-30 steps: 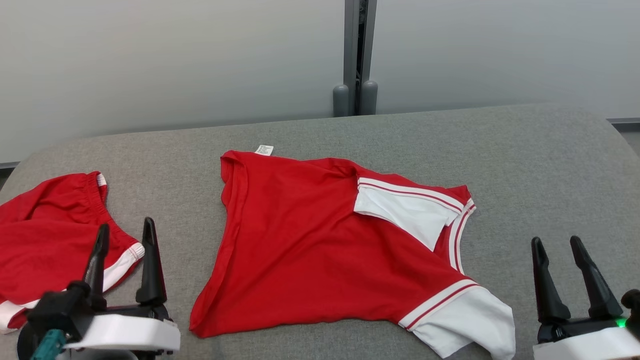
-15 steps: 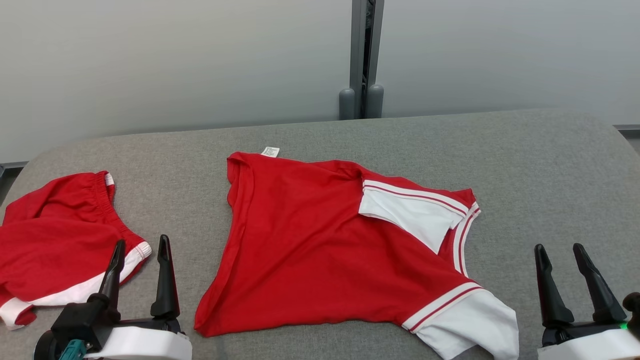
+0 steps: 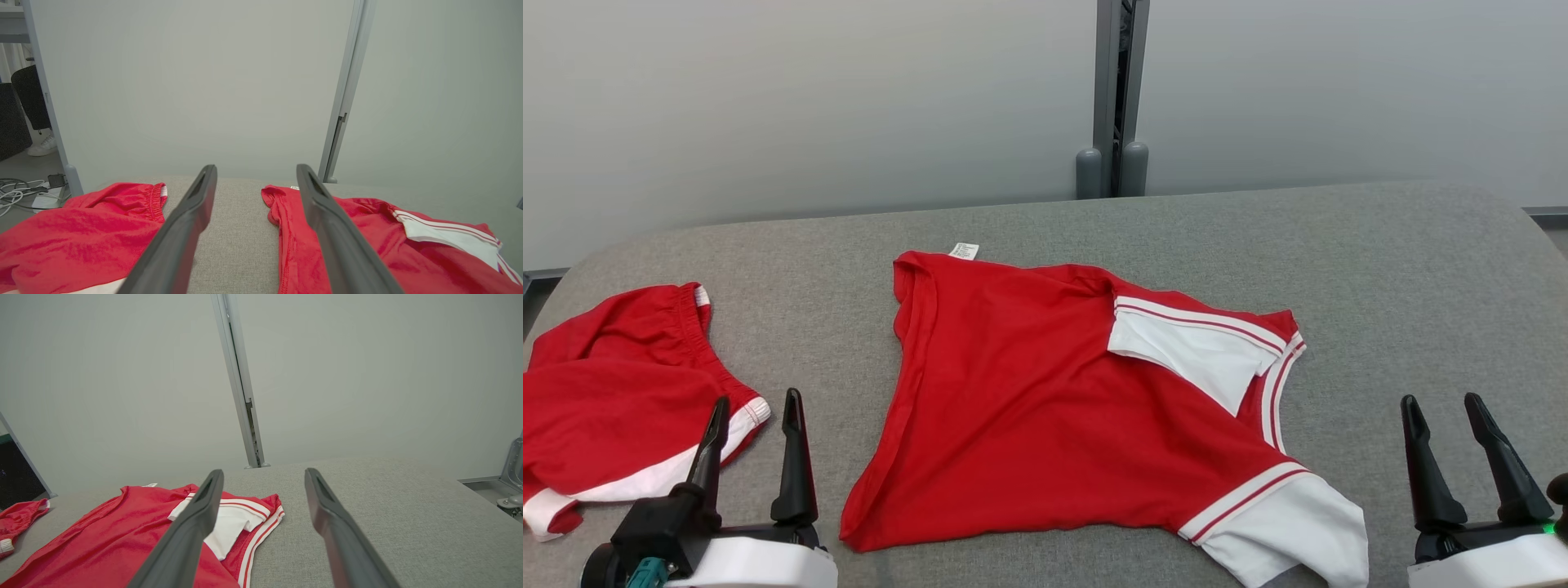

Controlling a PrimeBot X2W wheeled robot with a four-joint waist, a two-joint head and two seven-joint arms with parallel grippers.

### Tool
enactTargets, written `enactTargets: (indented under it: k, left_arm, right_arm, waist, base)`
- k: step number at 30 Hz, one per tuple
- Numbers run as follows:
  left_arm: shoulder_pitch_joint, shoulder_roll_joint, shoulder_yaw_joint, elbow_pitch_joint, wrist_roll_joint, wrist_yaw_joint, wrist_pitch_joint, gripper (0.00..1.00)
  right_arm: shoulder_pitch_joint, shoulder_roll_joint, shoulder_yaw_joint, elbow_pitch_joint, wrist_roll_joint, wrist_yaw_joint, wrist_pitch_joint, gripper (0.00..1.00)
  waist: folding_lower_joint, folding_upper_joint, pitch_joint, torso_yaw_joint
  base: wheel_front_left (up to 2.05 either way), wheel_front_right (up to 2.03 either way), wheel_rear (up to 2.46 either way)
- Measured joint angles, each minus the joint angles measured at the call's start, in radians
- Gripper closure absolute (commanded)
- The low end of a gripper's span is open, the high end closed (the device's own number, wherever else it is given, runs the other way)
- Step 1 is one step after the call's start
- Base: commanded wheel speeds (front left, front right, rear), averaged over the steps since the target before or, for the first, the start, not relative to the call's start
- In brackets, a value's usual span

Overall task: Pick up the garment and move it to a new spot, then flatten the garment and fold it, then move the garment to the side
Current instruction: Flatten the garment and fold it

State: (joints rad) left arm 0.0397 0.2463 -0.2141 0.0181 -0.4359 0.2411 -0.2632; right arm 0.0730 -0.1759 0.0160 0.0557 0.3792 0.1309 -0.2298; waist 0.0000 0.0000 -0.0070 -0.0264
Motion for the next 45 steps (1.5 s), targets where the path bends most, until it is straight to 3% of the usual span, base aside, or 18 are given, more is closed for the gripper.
enactTargets:
  k: [12,21,28,45]
  left_arm:
    - [0.018,0.007,0.007,-0.011,0.003,0.008,0.016,0.00]
    - [0.043,0.013,-0.006,0.002,-0.052,0.007,0.142,0.00]
    - [0.038,0.012,-0.047,0.062,-0.089,-0.011,0.265,0.00]
    - [-0.072,0.014,-0.130,0.282,-0.122,-0.073,0.450,0.00]
  right_arm:
    - [0.015,-0.039,-0.001,-0.042,0.000,0.000,0.019,0.00]
    - [0.144,-0.158,0.049,-0.048,0.142,0.000,0.202,0.00]
    - [0.159,-0.166,0.152,0.028,0.258,0.000,0.303,0.00]
    - [0.032,-0.168,0.246,0.144,0.305,0.000,0.288,0.00]
  waist:
    - [0.0000,0.0000,-0.003,-0.002]
    - [0.0000,0.0000,0.002,0.005]
    - [0.0000,0.0000,0.026,0.007]
    - [0.0000,0.0000,0.095,-0.001]
  base:
    - [0.00,0.00,0.00]
    - [0.00,0.00,0.00]
    - [0.00,0.00,0.00]
    - [0.00,0.00,0.00]
